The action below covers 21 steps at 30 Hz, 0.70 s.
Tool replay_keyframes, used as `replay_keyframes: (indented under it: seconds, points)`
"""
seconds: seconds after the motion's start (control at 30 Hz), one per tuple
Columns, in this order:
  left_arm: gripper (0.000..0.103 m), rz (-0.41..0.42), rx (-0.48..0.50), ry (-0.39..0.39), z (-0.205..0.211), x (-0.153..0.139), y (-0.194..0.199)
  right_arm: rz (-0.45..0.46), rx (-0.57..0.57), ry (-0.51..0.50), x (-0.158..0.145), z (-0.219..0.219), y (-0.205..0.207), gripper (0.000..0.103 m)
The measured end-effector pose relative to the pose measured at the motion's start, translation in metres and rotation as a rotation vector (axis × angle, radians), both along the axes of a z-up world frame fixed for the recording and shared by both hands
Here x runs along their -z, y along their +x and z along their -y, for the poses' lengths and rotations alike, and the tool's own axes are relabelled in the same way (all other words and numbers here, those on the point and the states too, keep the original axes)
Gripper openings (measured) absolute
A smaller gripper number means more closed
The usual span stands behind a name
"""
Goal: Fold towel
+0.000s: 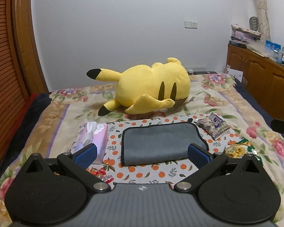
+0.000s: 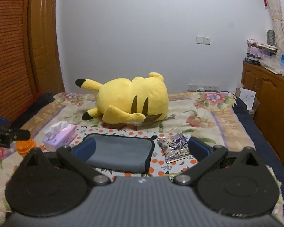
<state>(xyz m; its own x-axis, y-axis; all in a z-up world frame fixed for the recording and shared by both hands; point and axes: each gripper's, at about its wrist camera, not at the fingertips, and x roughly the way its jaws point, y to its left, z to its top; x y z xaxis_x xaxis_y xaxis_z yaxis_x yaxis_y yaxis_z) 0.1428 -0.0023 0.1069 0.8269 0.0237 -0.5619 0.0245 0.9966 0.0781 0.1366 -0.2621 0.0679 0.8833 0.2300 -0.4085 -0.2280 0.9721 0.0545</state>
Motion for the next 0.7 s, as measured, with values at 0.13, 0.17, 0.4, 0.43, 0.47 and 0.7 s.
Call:
replay_keyframes:
  seconds: [0.13,0.17,0.4,0.43,0.47,0.7]
  points:
    - [0.103,0.007,0.009,0.01,0.002,-0.009,-0.019,0.008,0.012,0.007,-0.01,0.005,-0.013,0.103]
    - [0.103,0.009,0.01,0.011,0.002,-0.011,-0.024,0.012,0.016,0.009,-0.013,0.007,-0.016,0.103]
    - [0.103,0.025,0.014,0.004,0.001,-0.023,-0.056,0.032,0.037,0.028,-0.03,0.014,-0.036,0.103]
    - [0.103,0.023,0.014,0.006,0.001,-0.023,-0.06,0.033,0.04,0.03,-0.031,0.015,-0.039,0.103]
    - [0.103,0.018,0.015,0.007,0.001,-0.023,-0.062,0.034,0.042,0.033,-0.032,0.015,-0.042,0.103]
    - [0.103,0.028,0.015,0.007,0.004,-0.02,-0.085,0.044,0.048,0.036,-0.033,0.019,-0.057,0.103]
